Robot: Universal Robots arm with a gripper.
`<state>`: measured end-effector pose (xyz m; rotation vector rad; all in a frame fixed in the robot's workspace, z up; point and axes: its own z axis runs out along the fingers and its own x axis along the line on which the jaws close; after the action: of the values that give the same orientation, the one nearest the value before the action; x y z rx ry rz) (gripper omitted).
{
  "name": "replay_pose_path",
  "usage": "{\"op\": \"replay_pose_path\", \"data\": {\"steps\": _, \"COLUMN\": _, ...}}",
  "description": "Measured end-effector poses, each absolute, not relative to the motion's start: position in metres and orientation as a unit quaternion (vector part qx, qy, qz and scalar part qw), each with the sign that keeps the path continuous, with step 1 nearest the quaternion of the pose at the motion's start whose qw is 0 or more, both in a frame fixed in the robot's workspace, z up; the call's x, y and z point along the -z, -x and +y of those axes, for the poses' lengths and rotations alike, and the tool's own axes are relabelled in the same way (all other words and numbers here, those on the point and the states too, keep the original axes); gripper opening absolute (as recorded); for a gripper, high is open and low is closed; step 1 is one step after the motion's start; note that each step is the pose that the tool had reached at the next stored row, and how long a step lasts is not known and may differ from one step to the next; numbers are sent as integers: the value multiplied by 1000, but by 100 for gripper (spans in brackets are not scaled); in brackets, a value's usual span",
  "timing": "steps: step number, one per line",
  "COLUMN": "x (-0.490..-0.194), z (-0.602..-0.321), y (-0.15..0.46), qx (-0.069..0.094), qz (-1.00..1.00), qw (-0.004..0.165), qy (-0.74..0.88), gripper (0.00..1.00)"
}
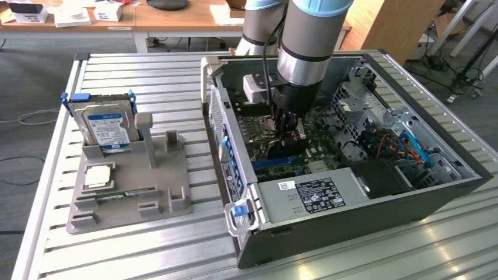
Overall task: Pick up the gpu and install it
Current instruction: 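Insert the gpu into the slot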
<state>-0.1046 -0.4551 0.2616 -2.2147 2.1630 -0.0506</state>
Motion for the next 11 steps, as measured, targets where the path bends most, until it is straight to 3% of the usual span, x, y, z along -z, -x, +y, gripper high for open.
{"op": "replay_pose_path", "data": {"steps": 11, "x": -260, "z": -455, "y": 105, "qx": 16, "qz": 698, "qw": 23, "qy": 715, "gripper": 27}}
